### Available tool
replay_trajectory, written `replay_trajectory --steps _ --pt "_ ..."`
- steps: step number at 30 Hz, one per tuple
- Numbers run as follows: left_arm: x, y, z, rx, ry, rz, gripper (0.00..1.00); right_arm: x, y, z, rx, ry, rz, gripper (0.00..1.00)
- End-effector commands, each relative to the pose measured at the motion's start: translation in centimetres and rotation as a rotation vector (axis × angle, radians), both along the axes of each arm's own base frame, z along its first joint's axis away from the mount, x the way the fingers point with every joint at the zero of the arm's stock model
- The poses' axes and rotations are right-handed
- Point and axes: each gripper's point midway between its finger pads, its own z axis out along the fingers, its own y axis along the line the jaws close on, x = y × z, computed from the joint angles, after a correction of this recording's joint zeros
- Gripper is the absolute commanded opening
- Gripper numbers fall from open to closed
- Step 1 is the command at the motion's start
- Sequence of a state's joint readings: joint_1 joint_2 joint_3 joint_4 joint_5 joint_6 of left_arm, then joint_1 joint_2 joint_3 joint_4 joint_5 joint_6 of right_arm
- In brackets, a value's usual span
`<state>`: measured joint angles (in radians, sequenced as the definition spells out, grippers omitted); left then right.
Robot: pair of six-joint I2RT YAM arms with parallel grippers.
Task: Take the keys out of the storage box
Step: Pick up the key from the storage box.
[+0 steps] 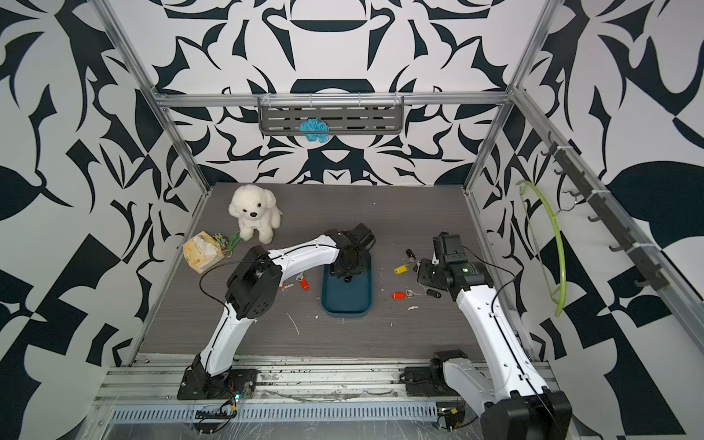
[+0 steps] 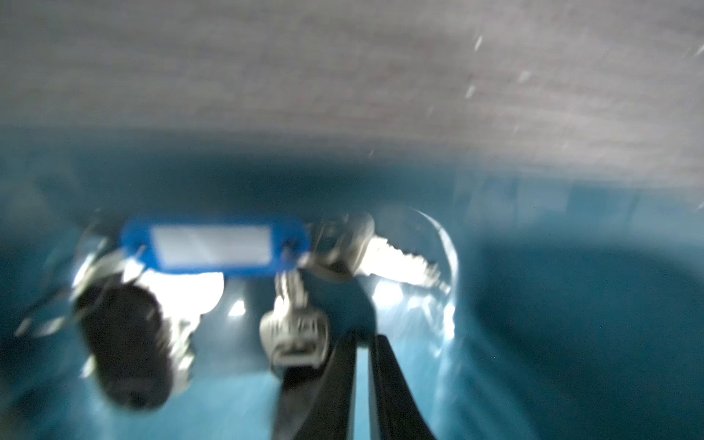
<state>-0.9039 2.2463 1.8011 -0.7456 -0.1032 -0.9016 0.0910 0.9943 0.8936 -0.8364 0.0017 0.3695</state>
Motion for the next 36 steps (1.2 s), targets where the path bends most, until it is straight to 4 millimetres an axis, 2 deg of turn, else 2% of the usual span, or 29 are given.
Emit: replay_trajectory --steps 1,3,4,7,10,22,32,36 --pt "-1.2 1.0 2.9 0.007 -0.005 -0.030 0.16 0.3 0.0 0.3 0.001 -0.020 0.005 0.27" --pt "-1.0 1.1 3.8 0.001 -0.025 -0.029 0.22 0.2 0.0 0.2 0.003 -0.017 0.005 0.27" --pt "-0.7 1.2 4.2 -0.001 -0.041 -0.026 0.29 0.3 0.0 0.2 0.004 -0.017 0.005 0.27" --pt "-0.5 1.7 4.8 0.026 -0.046 -0.030 0.60 0.3 0.1 0.1 0.007 -0.014 0.008 0.27" --pt "-0.2 1.8 5.1 0.041 -0.049 -0.045 0.68 0.3 0.1 0.0 0.008 -0.008 0.008 0.27" --pt "-0.7 3.6 2.9 0.091 0.036 -0.048 0.65 0.3 0.4 -0.4 0.018 0.009 0.016 0.27" --pt "-3.0 3.6 -0.4 0.103 0.173 -0.085 0.65 0.3 0.4 -0.6 0.020 0.016 0.017 0.27" --pt "-3.5 3.8 -1.2 0.105 0.195 -0.085 0.65 0.3 0.5 -0.6 0.023 0.017 0.017 0.27"
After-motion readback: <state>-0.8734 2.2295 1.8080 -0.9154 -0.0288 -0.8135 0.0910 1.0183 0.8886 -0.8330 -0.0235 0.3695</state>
